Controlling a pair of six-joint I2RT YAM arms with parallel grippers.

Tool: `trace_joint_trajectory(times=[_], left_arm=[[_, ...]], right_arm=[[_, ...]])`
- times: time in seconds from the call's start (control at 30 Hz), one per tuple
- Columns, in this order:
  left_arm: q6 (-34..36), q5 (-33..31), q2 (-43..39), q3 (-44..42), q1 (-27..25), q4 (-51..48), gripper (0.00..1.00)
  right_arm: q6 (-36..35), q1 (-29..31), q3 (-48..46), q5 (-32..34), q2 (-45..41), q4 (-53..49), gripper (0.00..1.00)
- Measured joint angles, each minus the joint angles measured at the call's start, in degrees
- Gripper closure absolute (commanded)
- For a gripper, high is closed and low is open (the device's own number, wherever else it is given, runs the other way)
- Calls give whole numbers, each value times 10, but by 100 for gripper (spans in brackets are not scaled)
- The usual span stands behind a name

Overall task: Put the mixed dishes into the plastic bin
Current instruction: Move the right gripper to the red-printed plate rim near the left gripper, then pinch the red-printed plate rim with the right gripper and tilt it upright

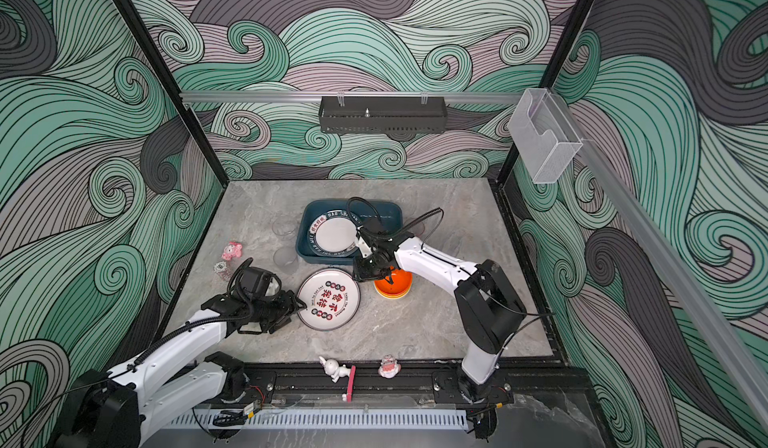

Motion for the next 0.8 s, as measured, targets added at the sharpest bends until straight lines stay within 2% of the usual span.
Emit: trace_joint_trajectory(times=[0.43, 0.8], left_arm=[[-1, -2, 33, -31, 0, 78, 49], [-4, -6, 67, -40, 0, 141, 68]], right_arm=[[-2, 25, 11, 23, 36, 4, 60], [-3, 28, 13, 32, 36, 4, 60]])
